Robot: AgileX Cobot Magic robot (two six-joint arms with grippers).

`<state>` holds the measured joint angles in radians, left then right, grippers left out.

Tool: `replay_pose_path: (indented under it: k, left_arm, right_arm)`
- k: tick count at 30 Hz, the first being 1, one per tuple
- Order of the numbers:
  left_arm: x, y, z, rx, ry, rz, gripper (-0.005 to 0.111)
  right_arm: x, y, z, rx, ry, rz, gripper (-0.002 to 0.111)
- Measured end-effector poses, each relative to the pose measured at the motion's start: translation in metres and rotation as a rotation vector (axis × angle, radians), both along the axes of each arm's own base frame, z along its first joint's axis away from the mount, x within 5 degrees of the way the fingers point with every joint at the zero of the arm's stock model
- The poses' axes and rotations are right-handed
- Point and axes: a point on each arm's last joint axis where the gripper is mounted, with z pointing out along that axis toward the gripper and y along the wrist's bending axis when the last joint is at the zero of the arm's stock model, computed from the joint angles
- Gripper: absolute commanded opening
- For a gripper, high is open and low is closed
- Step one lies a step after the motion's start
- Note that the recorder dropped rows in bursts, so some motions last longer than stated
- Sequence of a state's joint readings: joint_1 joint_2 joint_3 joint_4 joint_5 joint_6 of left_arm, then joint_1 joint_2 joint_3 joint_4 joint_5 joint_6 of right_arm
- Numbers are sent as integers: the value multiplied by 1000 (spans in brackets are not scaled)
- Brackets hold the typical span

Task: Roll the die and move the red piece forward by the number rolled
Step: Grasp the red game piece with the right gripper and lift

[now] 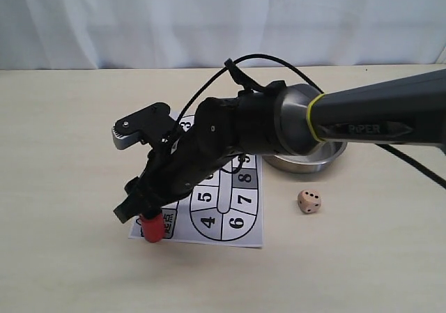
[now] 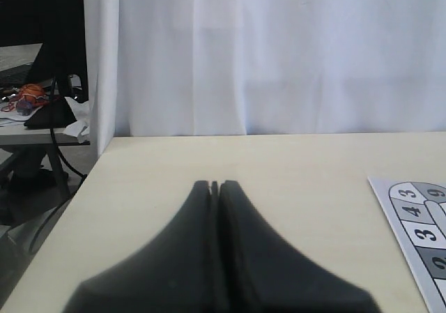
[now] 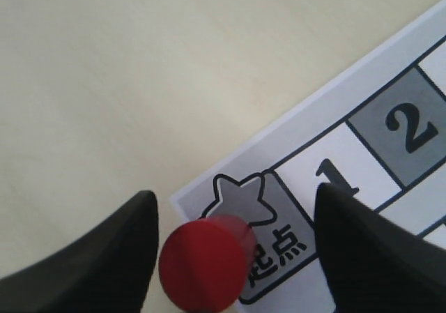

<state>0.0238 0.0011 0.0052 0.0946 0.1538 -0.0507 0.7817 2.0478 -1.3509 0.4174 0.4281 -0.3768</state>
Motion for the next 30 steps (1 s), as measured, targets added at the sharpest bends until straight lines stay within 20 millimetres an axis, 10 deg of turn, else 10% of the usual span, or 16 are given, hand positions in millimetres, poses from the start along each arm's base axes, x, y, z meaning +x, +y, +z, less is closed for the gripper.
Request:
replay_pose_path:
  k: [30]
  left_arm:
    - [0, 0, 0, 0, 0, 0, 0]
  right_arm:
    - [-4, 1, -26, -54, 63, 77, 56]
